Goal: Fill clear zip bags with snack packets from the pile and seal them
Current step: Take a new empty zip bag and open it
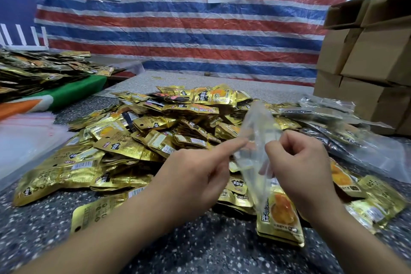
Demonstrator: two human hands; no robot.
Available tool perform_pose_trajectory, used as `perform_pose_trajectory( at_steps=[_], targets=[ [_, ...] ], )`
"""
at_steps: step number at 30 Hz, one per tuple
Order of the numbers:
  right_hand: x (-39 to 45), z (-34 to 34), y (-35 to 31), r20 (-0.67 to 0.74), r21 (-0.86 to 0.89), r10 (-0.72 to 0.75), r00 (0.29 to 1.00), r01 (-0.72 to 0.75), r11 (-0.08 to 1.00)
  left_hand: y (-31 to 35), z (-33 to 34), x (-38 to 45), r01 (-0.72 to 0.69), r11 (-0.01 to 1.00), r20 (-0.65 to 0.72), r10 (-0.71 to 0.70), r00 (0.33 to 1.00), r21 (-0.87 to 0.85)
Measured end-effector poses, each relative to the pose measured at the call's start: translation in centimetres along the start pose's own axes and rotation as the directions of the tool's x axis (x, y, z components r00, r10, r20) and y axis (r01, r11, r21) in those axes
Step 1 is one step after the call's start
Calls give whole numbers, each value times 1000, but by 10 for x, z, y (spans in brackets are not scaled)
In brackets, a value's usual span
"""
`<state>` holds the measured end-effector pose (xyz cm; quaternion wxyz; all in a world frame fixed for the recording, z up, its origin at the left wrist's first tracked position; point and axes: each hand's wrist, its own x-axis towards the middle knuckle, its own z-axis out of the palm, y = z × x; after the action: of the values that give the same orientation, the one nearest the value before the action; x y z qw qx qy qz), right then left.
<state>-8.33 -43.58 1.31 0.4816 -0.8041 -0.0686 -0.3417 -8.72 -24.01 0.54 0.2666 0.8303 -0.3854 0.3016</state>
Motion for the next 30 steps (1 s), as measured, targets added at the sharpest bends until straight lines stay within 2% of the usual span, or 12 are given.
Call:
perform_pose_trajectory(
  at_steps=[3,4,8,11,15,17,19,23,25,26,28,30],
  targets=[
    [-1,2,-4,-12,16,10,1000,-10,1000,10,2,-3,-158,987,64,159,985,-13],
    [-1,3,-5,-13,23,12,1000,-12,1000,14,2,-4,-176,984,102,174,979,11],
    [-4,7,-9,19,47,28,999,-28,998,17,6,-3,-133,981,242,95,966,144],
    [-4,7,-8,12,69,29,1000,-30,997,14,11,-4,-127,975,202,90,975,181],
    [4,2,0,-57,27,38,998,-37,999,7,8,-2,-39,998,138,31,990,54],
    [11,-8,3,-63,93,61,996,-55,994,7,6,-2,-30,997,102,37,994,-71],
    [18,-21,1,-11,178,84,996,-81,981,9,3,-2,30,965,48,-18,999,-260],
    [26,-33,0,129,230,72,989,-100,968,14,-7,2,203,757,-8,-265,964,-621],
    [25,-30,-2,247,315,102,964,-180,932,14,-14,7,304,541,48,-436,899,-784],
    [24,-28,-5,324,367,165,932,-285,886,13,-18,9,345,387,116,-506,855,-855],
    [20,-28,-9,494,378,290,819,-503,777,7,-23,12,384,134,241,-582,776,-914],
    [19,-30,-14,625,341,342,702,-640,689,-3,-26,13,419,49,298,-628,719,-907]
  ],
)
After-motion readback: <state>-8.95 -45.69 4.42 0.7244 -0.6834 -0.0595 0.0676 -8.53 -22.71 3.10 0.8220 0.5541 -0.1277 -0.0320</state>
